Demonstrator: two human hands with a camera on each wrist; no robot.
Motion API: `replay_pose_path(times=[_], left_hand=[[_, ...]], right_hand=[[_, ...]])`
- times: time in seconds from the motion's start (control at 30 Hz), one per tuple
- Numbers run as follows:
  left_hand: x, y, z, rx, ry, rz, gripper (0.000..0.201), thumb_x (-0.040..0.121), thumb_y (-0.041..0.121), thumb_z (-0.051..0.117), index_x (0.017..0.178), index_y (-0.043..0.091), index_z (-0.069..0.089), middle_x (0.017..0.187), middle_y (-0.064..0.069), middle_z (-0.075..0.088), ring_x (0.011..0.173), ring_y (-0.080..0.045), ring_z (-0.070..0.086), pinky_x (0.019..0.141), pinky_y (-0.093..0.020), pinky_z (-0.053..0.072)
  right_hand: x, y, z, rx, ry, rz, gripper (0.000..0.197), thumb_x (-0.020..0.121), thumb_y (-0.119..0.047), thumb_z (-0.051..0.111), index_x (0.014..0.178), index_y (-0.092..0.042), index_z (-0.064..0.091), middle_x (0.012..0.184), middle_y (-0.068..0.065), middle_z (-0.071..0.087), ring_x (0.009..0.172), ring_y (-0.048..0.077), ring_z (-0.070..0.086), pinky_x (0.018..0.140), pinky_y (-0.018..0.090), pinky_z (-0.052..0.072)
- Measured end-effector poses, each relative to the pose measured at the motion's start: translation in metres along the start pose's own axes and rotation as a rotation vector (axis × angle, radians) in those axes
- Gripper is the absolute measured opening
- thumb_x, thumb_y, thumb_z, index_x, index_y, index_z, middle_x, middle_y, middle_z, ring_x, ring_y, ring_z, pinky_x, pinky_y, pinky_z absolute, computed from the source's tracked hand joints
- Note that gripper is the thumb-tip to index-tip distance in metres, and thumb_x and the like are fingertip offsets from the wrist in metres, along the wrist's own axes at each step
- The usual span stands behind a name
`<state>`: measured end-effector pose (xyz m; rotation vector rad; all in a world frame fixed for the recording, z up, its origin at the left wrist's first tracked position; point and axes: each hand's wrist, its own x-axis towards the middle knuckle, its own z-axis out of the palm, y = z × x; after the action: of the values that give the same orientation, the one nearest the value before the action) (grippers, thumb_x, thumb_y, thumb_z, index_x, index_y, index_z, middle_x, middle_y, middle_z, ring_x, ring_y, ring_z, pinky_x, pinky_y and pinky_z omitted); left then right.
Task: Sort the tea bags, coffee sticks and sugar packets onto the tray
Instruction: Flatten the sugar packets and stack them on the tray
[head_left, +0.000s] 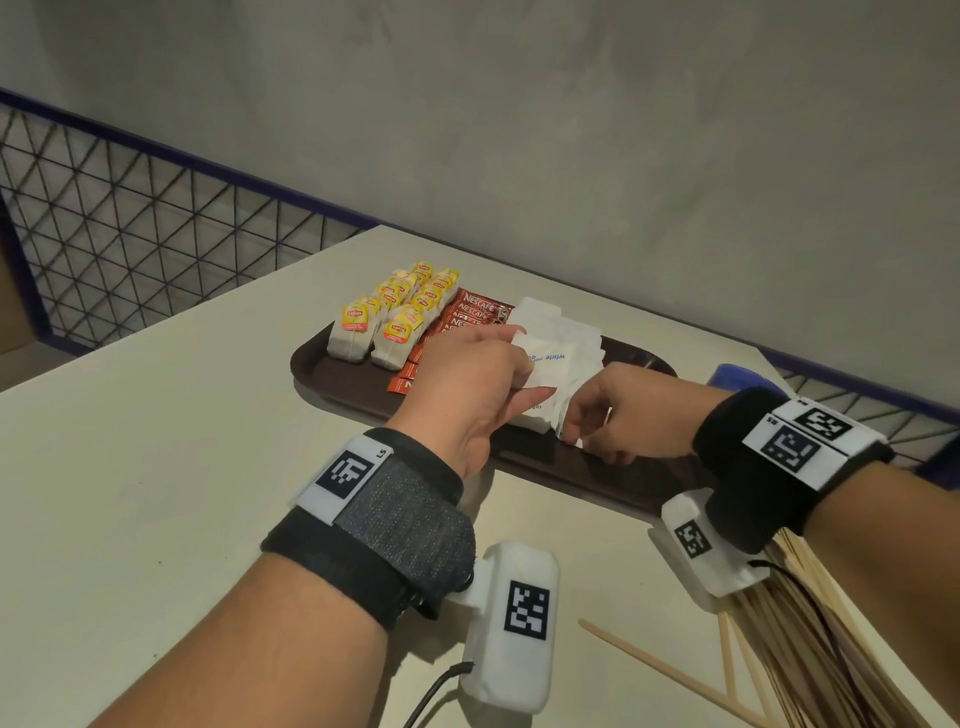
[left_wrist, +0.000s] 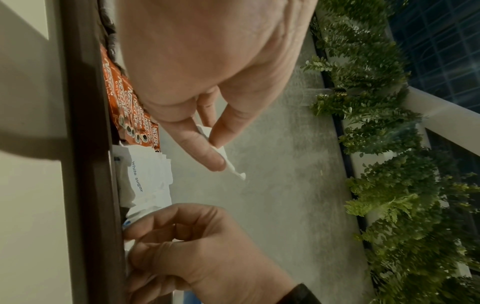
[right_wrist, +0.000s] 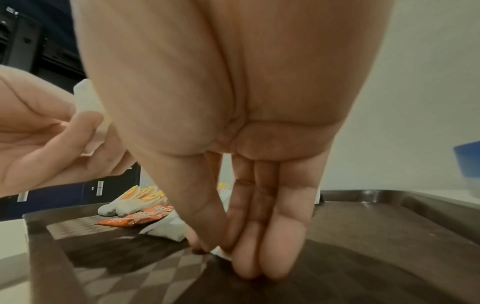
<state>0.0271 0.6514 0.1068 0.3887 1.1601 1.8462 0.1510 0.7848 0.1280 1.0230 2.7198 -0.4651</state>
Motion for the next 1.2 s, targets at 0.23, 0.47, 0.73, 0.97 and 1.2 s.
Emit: replay_pose_path(times=[0.23, 0.47, 0.73, 0.97, 1.2], left_hand=[[0.0, 0.001, -0.001, 0.003, 0.009, 0.002, 0.034, 0.091, -0.016, 0.055, 0.096, 0.016, 0.066, 0.117, -0.016, 0.068, 0.104, -0.031, 0.071, 0.062, -0.028, 0.063], [0.002, 0.001, -0.002, 0.035, 0.032, 0.035, 0.034, 0.091, -0.01, 0.056, 0.108, 0.016, 0.07, 0.111, -0.014, 0.074, 0.102, -0.03, 0.073, 0.061, -0.031, 0.06], [0.001, 0.002, -0.001, -0.025, 0.019, 0.046, 0.03, 0.093, -0.009, 0.06, 0.114, 0.01, 0.068, 0.116, -0.015, 0.072, 0.089, -0.026, 0.074, 0.066, -0.032, 0.063], [-0.003, 0.005, -0.002, 0.049, 0.033, 0.031, 0.018, 0.1, 0.022, 0.062, 0.114, 0.018, 0.072, 0.108, -0.004, 0.074, 0.094, -0.016, 0.068, 0.071, -0.03, 0.059], [-0.01, 0.009, 0.003, 0.105, 0.0, 0.024, 0.025, 0.095, 0.048, 0.065, 0.1, 0.025, 0.072, 0.09, 0.005, 0.068, 0.093, -0.015, 0.063, 0.078, -0.034, 0.051]], right_hand=[[0.007, -0.001, 0.002, -0.082, 0.029, -0.045, 0.024, 0.088, -0.005, 0.069, 0.089, -0.029, 0.076, 0.089, -0.004, 0.076, 0.069, 0.008, 0.067, 0.078, 0.028, 0.061], [-0.004, -0.008, -0.014, -0.019, 0.189, -0.084, 0.011, 0.086, -0.02, 0.077, 0.092, -0.029, 0.075, 0.087, -0.008, 0.074, 0.08, 0.014, 0.069, 0.077, 0.027, 0.055], [-0.03, -0.04, -0.031, 0.135, 0.461, -0.323, 0.038, 0.084, -0.013, 0.08, 0.11, -0.037, 0.067, 0.101, -0.008, 0.061, 0.088, 0.012, 0.063, 0.079, 0.035, 0.058], [-0.032, -0.046, -0.031, 0.359, 0.449, -0.26, 0.005, 0.086, -0.018, 0.08, 0.09, -0.02, 0.077, 0.09, 0.007, 0.075, 0.081, 0.018, 0.065, 0.074, 0.043, 0.053], [-0.029, -0.044, -0.023, 0.551, 0.574, -0.132, 0.004, 0.09, -0.01, 0.074, 0.09, -0.007, 0.072, 0.076, 0.011, 0.074, 0.052, 0.006, 0.058, 0.052, 0.024, 0.047]])
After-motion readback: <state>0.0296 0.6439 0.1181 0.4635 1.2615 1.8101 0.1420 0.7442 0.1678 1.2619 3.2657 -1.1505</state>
